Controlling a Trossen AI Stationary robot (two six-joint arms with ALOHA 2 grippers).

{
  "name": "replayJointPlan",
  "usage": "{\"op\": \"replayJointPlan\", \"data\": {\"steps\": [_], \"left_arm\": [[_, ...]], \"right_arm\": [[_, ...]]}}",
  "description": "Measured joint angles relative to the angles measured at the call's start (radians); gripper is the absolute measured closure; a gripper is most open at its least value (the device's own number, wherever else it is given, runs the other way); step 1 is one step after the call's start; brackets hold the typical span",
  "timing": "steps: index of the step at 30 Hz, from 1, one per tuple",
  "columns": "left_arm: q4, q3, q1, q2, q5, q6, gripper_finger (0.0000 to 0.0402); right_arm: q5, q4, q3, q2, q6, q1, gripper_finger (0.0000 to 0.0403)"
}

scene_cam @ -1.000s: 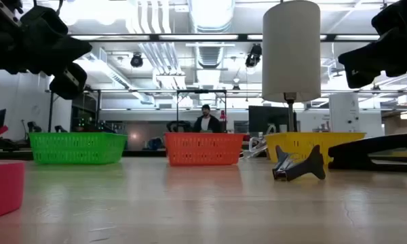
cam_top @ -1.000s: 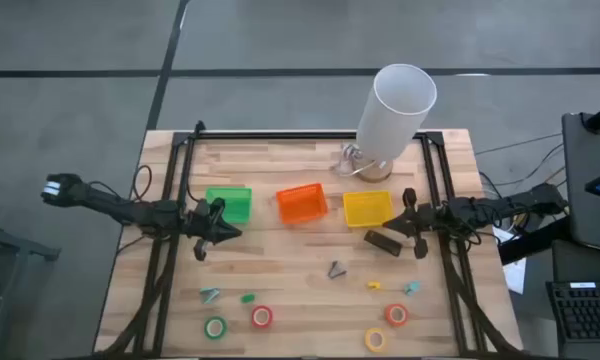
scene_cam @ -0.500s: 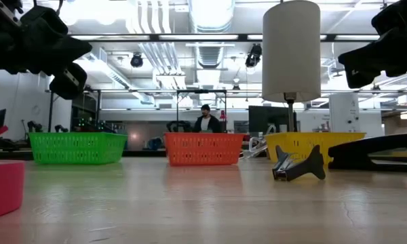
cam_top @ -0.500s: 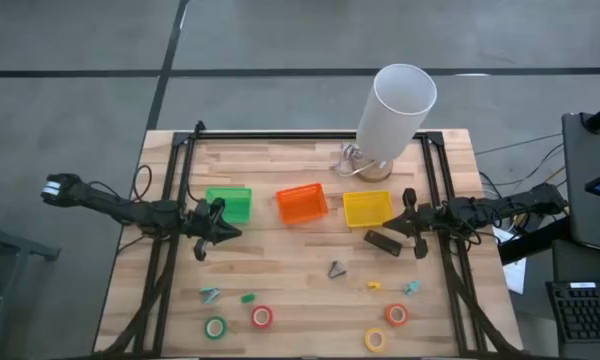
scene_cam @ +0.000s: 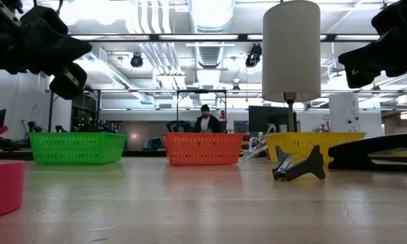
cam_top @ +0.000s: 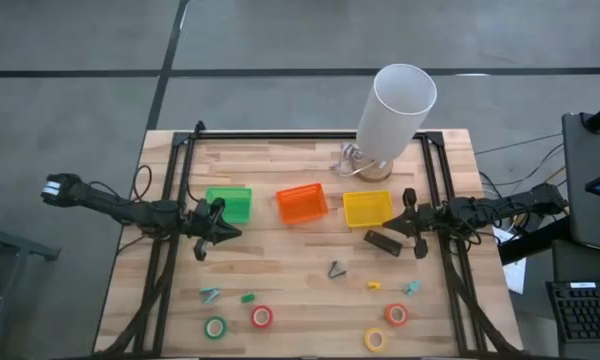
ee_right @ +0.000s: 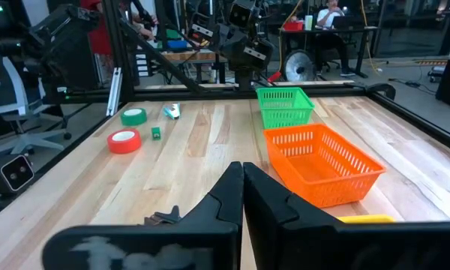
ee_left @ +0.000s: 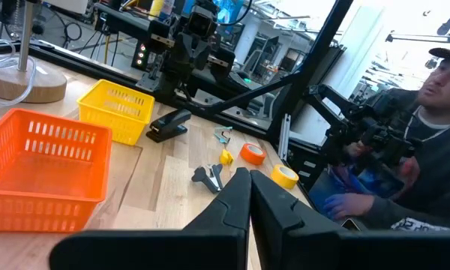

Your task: Pick and place Stapler, Stapler remover, tape

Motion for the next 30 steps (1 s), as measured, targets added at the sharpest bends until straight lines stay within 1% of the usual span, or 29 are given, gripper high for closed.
{"op": "replayJointPlan", "data": {"steps": [17,21,24,27,30], "left_arm": [[0.0,0.0,0.0,0.0,0.0,0.0,0.0392],[0.0,0.0,0.0,0.0,0.0,0.0,0.0392],[0.0,0.0,0.0,0.0,0.0,0.0,0.0392],[0.0,0.0,0.0,0.0,0.0,0.0,0.0392],[0.0,0.0,0.0,0.0,0.0,0.0,0.0392]], "right_arm": [[0.0,0.019,0.0,0.0,0.01,0.0,0.0394],[0.0,0.051,0.0,0.0,0.147,0.0,0.0394],[0.001,0.114,0.0,0.0,0.196,0.0,0.0394],[-0.001,0.189,0.0,0.0,0.307,0.0,0.0394],[-0.016,0.217,0.0,0.0,0.383,0.0,0.0394]]}}
